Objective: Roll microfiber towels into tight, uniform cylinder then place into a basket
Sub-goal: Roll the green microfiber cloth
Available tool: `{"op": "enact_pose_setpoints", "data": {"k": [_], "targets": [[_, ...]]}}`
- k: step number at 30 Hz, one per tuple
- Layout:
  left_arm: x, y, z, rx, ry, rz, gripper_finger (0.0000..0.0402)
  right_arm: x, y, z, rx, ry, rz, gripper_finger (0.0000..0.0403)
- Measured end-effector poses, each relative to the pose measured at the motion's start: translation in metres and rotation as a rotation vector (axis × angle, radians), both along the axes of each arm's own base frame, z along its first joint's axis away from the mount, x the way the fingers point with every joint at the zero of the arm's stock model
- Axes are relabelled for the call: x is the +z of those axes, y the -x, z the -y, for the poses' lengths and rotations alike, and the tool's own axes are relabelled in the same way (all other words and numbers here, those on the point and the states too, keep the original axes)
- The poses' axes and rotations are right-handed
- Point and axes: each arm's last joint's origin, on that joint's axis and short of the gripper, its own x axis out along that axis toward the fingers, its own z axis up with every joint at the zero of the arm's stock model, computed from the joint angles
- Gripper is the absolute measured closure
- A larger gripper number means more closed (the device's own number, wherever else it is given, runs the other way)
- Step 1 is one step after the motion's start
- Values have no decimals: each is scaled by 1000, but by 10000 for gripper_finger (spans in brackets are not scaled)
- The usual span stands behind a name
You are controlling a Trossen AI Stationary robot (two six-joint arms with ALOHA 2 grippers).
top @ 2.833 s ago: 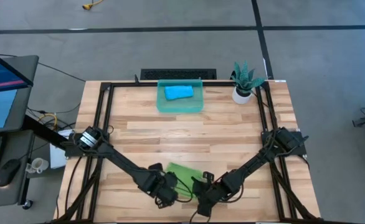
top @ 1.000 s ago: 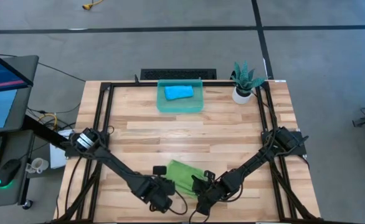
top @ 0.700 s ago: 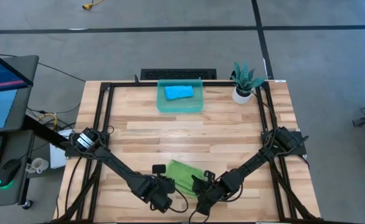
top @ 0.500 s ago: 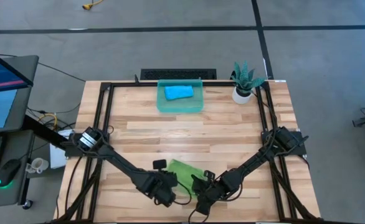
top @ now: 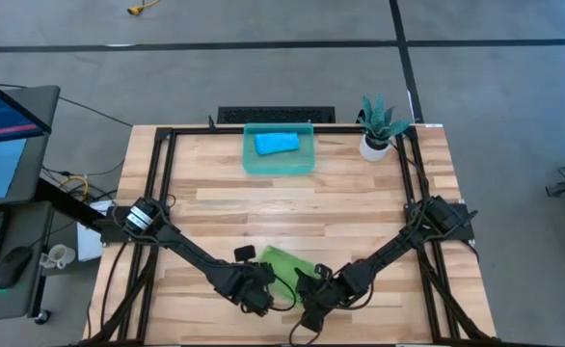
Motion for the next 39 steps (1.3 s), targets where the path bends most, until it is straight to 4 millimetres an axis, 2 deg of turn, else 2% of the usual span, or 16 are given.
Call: {"op": "enact_pose_setpoints", "data": {"k": [6,10,18,23,27,30,39], "targets": [[-1,3,6,-1,11,17,335,0,-2,2,3,0,6,307],[-2,3,7,0,10,20,335,9,-3,7,-7,-20,1,280],[-2,1,8,73,32,59,335,55,21,2,34,89,105,285],[-1,-2,10,118,65,112,335,69,32,-21,211,280,328,291],[-1,-3,11,138,68,134,335,58,25,-41,288,336,466,292],[-1,-3,11,148,59,145,335,44,15,-43,333,306,483,292],[-1,-4,11,164,65,155,335,28,1,-22,285,258,376,292]]}}
